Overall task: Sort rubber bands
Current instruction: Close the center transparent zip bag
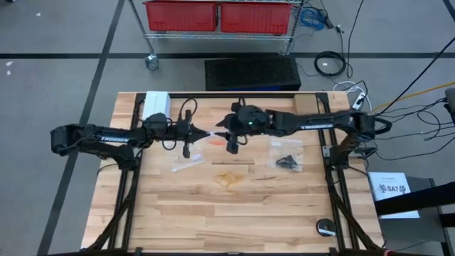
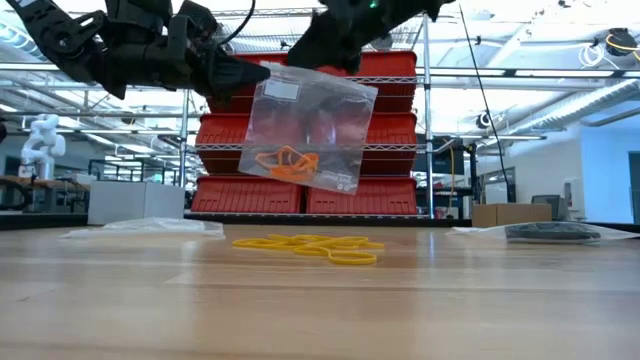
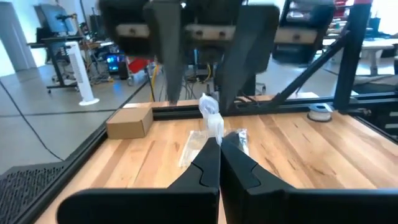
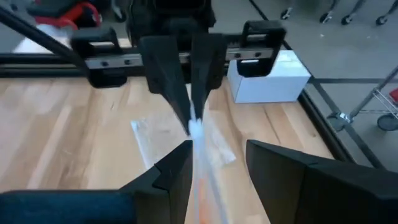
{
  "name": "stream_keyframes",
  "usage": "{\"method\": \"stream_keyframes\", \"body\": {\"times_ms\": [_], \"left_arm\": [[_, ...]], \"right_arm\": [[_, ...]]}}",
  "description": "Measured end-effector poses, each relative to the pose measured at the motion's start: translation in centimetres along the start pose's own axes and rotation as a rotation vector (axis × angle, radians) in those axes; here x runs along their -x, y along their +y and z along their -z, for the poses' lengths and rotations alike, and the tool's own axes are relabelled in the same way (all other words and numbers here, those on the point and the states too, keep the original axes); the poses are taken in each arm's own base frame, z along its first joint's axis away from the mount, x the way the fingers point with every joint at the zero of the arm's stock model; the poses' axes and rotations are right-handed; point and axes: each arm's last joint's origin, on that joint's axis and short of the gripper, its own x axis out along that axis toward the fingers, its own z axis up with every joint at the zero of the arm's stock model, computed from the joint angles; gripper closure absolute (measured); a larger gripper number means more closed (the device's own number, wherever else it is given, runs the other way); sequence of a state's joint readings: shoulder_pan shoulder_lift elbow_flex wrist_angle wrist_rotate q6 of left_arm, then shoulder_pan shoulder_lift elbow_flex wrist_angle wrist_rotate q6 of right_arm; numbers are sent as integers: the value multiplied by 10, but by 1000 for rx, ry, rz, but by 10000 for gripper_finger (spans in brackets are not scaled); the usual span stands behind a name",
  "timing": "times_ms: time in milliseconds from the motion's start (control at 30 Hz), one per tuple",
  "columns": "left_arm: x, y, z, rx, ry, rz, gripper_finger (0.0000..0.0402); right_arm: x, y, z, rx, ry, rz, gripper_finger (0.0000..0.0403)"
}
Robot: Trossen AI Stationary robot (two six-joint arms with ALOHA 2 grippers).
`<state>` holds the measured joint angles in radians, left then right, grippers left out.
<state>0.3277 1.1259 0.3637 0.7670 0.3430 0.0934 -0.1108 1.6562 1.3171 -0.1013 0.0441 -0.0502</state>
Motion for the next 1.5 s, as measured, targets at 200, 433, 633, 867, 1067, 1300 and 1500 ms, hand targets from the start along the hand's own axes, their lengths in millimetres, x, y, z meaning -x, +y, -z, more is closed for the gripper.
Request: {"method": "stream_keyframes", "body": {"times_ms": [200,433,633,867,1067,1300,1500], "left_arm": [[-1,-2,0,-18,3,12,401],[-1,-2,1,-21,9,11,401],[-1,-2,1,-21,10,11,401],[-1,-2,2,-27,16,6,402],[-1,-2,1,-31,15,-3,401],[-1,-2,1,-33,10,-4,401],[-1,-1,1,-31,14,-5,401]], "right_arm": [[-25,4,-1,28,44,-9,259],[-29,4,-10,33,81,-12,292],[-27,9,-10,58,86,-17,379],[-24,14,-7,68,138,-23,381],[-12,18,-5,88,206,31,387],[5,17,-5,60,284,34,388],[15,18,3,57,389,76,389]]}}
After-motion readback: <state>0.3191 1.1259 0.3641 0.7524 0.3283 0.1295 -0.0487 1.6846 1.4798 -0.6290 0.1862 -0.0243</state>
